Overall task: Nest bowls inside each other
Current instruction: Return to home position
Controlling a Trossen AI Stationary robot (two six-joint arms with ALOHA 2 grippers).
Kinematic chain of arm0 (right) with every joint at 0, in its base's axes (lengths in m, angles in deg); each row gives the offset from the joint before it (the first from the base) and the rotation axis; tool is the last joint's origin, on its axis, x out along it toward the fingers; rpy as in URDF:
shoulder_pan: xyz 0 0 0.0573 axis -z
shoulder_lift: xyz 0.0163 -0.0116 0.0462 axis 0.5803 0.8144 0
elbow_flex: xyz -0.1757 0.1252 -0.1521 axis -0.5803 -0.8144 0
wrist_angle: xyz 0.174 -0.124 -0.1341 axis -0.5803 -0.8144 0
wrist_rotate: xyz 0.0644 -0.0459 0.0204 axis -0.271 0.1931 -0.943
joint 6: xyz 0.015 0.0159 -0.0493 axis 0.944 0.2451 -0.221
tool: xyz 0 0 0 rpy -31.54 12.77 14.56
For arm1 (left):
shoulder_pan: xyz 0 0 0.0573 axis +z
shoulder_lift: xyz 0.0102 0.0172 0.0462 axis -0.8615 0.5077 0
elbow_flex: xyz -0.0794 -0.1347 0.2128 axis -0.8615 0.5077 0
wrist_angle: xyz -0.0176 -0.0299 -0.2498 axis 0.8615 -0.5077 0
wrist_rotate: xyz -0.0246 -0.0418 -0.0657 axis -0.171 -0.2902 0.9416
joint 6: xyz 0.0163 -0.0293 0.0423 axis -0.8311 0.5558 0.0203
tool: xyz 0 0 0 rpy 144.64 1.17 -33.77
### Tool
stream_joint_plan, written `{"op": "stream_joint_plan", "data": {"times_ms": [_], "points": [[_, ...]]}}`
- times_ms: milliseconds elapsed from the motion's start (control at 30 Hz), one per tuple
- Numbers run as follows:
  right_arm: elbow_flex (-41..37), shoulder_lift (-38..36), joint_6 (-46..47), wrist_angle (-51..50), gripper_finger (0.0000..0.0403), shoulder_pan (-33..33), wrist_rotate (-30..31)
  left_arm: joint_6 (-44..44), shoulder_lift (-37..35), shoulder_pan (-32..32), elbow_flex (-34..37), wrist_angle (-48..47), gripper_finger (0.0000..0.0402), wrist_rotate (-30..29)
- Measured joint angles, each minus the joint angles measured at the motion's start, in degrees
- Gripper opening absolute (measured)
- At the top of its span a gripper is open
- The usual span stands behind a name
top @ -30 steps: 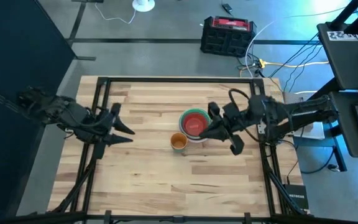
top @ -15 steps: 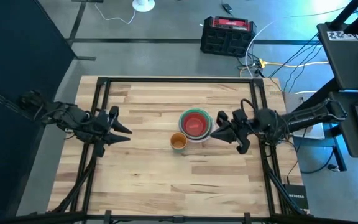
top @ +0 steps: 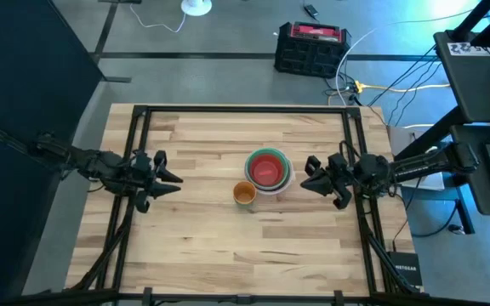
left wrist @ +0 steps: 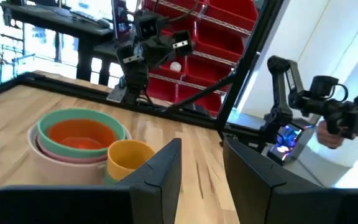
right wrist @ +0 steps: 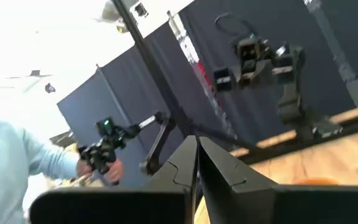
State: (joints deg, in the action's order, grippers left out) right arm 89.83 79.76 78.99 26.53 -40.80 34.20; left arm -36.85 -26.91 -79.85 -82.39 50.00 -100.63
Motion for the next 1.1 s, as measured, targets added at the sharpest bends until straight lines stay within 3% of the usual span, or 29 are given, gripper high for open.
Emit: {"op": "stream_joint_plan", "data": {"times_ms": [200, 767, 933, 1100], "points": [[-1.7, -0.3, 1.8, 0.2, 0.0000, 7.1, -10.5, 0.9, -0.6, 3.2, 5.1, 2.2, 0.0102, 3.8], [-8.3, -1.6, 3.0, 3.2, 0.0000, 18.9, -16.4, -0.3, -0.4, 11.4, 9.1, 2.6, 0.0088, 11.3], [-8.3, -2.9, 2.8, 1.2, 0.0000, 18.9, -15.3, -0.1, -0.4, 11.6, 9.1, -1.7, 0.0088, 11.4], [-8.3, -4.0, 0.5, -7.3, 0.0000, 18.9, -12.1, -0.1, -0.4, 12.5, 9.1, -6.6, 0.0088, 11.4]]}}
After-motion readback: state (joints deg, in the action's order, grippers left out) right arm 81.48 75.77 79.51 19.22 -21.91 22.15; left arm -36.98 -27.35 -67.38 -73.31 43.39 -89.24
